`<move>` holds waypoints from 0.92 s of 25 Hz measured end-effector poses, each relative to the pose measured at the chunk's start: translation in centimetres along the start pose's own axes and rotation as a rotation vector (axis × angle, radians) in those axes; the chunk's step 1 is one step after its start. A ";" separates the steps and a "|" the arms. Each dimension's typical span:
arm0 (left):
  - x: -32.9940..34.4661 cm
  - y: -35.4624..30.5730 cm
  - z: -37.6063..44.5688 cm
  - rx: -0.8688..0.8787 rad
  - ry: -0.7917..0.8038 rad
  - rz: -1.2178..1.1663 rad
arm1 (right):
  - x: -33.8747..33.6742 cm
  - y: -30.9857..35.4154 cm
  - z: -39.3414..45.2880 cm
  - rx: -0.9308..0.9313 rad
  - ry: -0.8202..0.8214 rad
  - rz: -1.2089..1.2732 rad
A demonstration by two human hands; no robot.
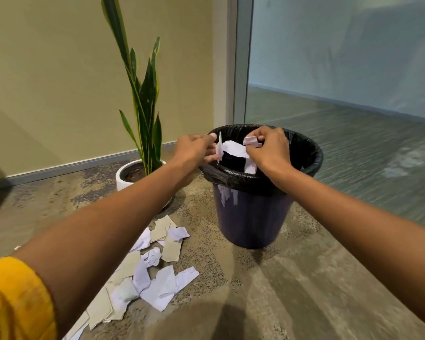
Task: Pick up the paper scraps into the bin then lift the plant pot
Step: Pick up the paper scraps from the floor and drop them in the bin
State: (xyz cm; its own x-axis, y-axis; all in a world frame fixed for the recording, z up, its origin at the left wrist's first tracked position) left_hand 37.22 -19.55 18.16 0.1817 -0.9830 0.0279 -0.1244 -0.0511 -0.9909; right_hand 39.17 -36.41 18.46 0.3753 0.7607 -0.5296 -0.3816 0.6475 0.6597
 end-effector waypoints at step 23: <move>-15.3 10.9 -0.2 -0.161 -0.099 0.704 | 16.8 4.2 -13.1 -0.469 0.782 0.003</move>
State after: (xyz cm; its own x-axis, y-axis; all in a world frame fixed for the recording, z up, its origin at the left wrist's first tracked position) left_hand 32.84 -5.13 6.93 0.0917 -0.7721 -0.6289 -0.3849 0.5550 -0.7375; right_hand 32.76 -20.35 5.35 -0.2413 0.4656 -0.8515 -0.7502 0.4671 0.4680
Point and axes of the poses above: each hand's wrist, its own z-axis towards the middle knuckle, its own x-axis out of the palm, y = z × x, the point moved 4 cm from there along z, towards the middle knuckle, and after that the axes turned 9 degrees about -x, right-handed, at the moved point
